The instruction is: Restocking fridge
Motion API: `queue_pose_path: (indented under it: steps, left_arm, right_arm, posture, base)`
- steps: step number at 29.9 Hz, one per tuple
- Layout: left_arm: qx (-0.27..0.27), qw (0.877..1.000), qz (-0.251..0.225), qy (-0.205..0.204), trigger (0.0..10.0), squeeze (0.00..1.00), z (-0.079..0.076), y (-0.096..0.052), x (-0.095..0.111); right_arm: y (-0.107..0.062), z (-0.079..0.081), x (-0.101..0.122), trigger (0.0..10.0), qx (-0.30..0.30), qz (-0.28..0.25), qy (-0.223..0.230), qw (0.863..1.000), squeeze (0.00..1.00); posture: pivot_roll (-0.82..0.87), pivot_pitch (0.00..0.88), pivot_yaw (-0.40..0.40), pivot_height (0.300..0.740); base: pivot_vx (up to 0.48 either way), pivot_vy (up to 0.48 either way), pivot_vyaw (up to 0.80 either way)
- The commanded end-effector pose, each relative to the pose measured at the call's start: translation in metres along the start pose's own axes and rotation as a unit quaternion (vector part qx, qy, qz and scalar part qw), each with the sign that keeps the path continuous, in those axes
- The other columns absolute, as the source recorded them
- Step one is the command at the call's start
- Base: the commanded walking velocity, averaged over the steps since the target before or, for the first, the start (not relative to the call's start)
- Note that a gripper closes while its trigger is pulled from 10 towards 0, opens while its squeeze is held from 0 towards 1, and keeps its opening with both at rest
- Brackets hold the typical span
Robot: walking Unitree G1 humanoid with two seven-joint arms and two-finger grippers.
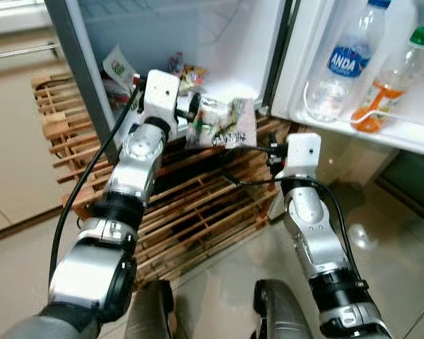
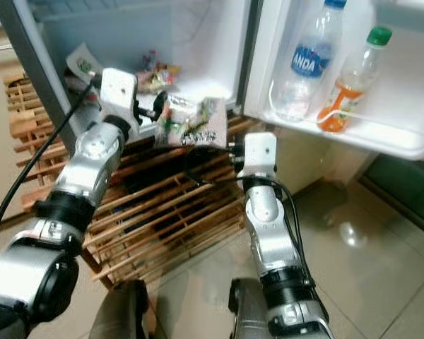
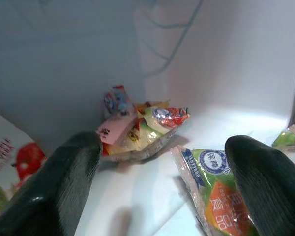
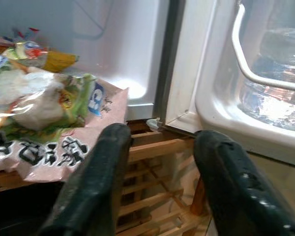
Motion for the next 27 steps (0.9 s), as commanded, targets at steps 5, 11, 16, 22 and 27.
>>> queue_pose_path:
  steps: [5,11,16,22,27]
  left_arm:
    - [-0.038,0.995,0.017,-0.090,10.0,0.97,-0.009,0.006,-0.004]
    - [-0.077,0.978,0.023,-0.192,10.0,0.00,-0.015,0.008,-0.007]
    - [-0.078,0.977,0.037,-0.196,10.0,0.00,-0.016,0.008,-0.013]
    - [-0.101,0.978,0.086,-0.163,10.0,0.00,-0.029,0.006,-0.024]
    - [-0.075,0.967,0.127,-0.209,10.0,0.00,-0.033,0.005,-0.031]
  right_arm:
    - [-0.006,0.004,0.003,10.0,0.010,0.001,-0.012,1.000,1.00]
    - [-0.005,0.009,0.005,10.0,0.020,0.001,-0.015,1.000,0.00]
    - [-0.004,0.012,0.008,10.0,0.026,0.001,-0.017,1.000,0.00]
    - [-0.004,0.011,0.007,10.0,0.026,0.005,-0.017,1.000,0.00]
    - [-0.005,0.011,0.006,10.0,0.025,0.009,-0.016,1.000,0.00]
  posture:
    - [-0.15,0.000,0.000,0.596]
    - [-0.17,0.000,-0.001,0.596]
    - [-0.17,0.000,-0.001,0.596]
    - [-0.18,0.000,0.008,0.596]
    - [-0.18,0.000,0.014,0.596]
  base:
    - [0.000,0.000,0.00]
    - [0.000,0.000,0.00]
    - [0.000,0.000,0.00]
    - [0.000,0.000,0.00]
    - [0.000,0.000,0.00]
Point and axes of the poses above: a point about 5 cm out from each wrist's last joint towards the gripper, its own y axis pointing out of the wrist towards the gripper, its own x axis along the axis of the wrist's last joint, z = x × y, the point moved 1 cm from there along y, pointing out of the wrist towards the gripper, and after that the axes turned 9 degrees about y, right-handed, at the moved point
